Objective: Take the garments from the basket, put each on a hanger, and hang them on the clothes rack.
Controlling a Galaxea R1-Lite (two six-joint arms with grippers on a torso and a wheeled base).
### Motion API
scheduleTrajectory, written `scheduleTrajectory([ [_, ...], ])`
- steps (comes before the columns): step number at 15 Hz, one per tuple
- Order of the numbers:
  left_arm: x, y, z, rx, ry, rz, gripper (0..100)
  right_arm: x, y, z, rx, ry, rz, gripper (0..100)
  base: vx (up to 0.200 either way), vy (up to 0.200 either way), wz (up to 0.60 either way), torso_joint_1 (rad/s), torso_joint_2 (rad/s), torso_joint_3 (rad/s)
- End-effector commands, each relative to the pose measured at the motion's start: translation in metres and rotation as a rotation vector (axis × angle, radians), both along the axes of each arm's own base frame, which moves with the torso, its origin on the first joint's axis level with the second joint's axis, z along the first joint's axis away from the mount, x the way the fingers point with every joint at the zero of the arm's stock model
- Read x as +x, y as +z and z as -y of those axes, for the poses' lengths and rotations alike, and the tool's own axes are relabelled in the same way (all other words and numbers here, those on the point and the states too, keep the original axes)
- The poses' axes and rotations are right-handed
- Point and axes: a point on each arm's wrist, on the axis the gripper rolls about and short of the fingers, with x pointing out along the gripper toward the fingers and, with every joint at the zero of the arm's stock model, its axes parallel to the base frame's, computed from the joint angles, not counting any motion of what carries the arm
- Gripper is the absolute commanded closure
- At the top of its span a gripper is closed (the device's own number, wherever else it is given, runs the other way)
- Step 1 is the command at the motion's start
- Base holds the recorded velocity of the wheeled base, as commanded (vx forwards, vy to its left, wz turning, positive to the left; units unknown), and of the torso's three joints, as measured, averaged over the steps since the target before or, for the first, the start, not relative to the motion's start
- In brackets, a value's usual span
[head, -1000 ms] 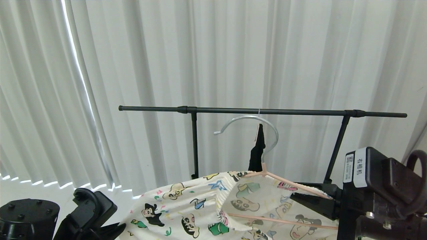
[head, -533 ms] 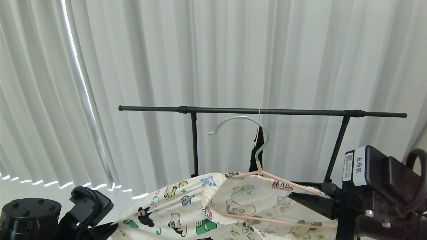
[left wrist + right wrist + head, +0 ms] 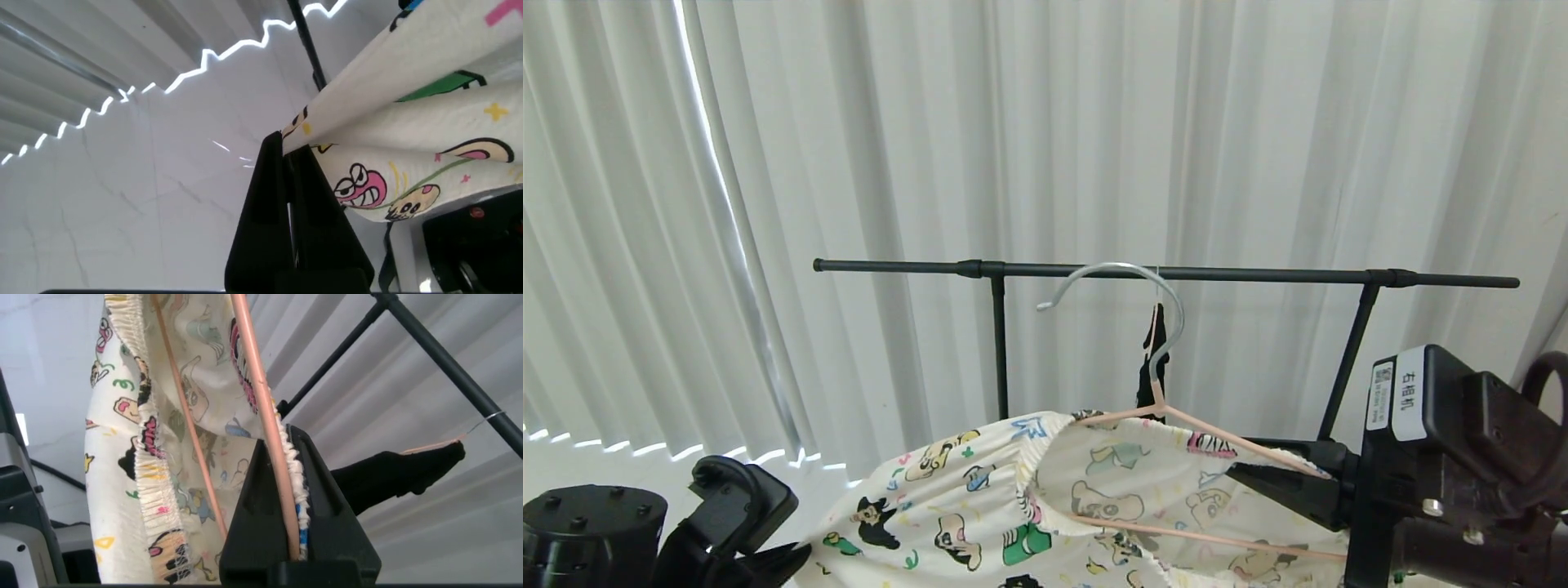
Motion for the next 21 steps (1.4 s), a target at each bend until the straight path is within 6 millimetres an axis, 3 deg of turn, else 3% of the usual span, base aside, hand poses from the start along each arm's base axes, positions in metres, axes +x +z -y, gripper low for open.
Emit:
scheduleTrajectory([
  [1, -0.003, 0.005, 0.003, -0.014, -0.030, 0.036, 100, 0.000, -0.001, -0.001, -0.004, 0.001, -0.002, 100, 0.000, 0.000, 0.00, 0.000, 0.00, 0.000],
  [2, -0.005, 0.006, 0.003, -0.020, -0.033, 0.042, 0, 0.000, -0.002, -0.001, -0.007, 0.001, -0.004, 100, 0.000, 0.000, 0.00, 0.000, 0.00, 0.000],
  [6, -0.017, 0.017, 0.003, -0.152, -0.127, 0.102, 0, 0.008, -0.005, 0.007, -0.017, -0.057, -0.010, 100, 0.000, 0.000, 0.00, 0.000, 0.00, 0.000],
  [10, -0.030, 0.027, 0.001, -0.243, -0.237, 0.167, 0, 0.020, -0.020, 0.032, -0.053, -0.186, -0.040, 100, 0.000, 0.000, 0.00, 0.000, 0.00, 0.000],
  [16, -0.022, 0.039, 0.000, -0.244, -0.192, 0.213, 0, 0.007, -0.054, 0.090, -0.159, -0.475, -0.110, 100, 0.000, 0.000, 0.00, 0.000, 0.00, 0.000],
  [21, -0.017, 0.031, -0.002, -0.146, -0.080, 0.194, 0, -0.011, -0.060, 0.131, -0.147, -0.725, -0.207, 100, 0.000, 0.000, 0.00, 0.000, 0.00, 0.000],
])
